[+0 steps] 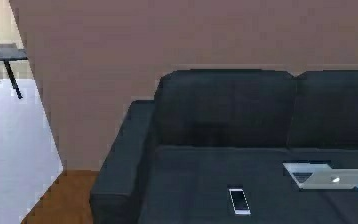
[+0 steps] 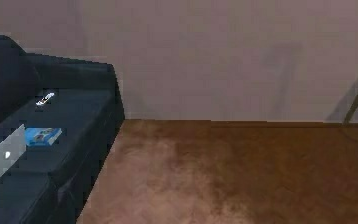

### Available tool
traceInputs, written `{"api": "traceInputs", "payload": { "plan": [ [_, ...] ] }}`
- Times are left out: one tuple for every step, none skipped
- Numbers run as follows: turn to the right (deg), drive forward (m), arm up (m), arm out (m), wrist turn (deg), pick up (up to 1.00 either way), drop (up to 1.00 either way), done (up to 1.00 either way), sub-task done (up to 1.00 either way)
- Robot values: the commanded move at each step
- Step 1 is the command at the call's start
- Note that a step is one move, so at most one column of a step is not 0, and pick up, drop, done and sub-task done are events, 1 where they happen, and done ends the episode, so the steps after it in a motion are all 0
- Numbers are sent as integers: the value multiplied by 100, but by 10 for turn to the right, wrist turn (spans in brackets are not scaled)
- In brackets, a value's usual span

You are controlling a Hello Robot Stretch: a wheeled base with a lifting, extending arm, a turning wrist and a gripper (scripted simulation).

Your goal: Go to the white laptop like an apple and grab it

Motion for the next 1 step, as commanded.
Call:
{"api": "traceInputs", "payload": {
  "plan": [
    [420, 0, 0, 0, 0, 0, 0, 0, 0]
  ]
}}
